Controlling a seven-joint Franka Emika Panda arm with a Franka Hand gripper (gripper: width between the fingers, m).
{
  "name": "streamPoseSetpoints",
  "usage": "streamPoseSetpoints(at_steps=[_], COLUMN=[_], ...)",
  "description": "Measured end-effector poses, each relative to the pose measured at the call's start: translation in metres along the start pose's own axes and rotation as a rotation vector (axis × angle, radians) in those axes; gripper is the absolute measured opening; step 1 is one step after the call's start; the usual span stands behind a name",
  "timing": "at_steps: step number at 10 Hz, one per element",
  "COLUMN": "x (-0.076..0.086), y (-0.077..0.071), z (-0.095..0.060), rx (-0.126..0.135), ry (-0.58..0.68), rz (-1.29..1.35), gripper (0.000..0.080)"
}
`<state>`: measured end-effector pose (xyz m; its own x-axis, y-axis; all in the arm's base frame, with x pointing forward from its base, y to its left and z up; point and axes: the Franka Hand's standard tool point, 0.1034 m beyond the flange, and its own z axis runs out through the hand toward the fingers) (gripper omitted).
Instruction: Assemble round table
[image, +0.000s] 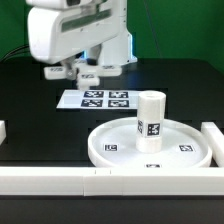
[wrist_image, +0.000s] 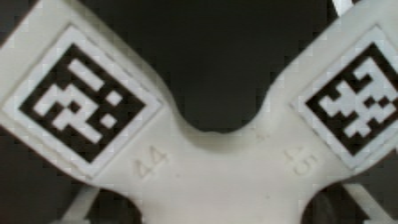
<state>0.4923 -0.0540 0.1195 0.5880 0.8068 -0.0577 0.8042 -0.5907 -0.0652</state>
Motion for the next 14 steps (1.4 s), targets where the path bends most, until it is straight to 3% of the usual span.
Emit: streamPoseSetpoints(at_steps=[1, 2, 5, 7, 8, 10, 14], x=[0.028, 0.041, 0.036, 0.049, 0.071, 0.107, 0.102], y=[0.006, 0.01, 0.009, 0.005, 0.008, 0.019, 0.018], z=[-0.02, -0.027, -0.023, -0.029, -0.039, -0.046, -0.042], rx=[-0.012, -0.028, -0.022, -0.005, 0.008, -0.009, -0.003], ry=[0.006, 0.016, 0.012, 0.004, 0.004, 0.024, 0.017], rz=[0.049, 0.052, 0.057, 0.042, 0.018, -0.009, -0.004], gripper=[0.0442, 0.0442, 0.0442, 0.0442, 0.0442, 0.0442, 0.0443])
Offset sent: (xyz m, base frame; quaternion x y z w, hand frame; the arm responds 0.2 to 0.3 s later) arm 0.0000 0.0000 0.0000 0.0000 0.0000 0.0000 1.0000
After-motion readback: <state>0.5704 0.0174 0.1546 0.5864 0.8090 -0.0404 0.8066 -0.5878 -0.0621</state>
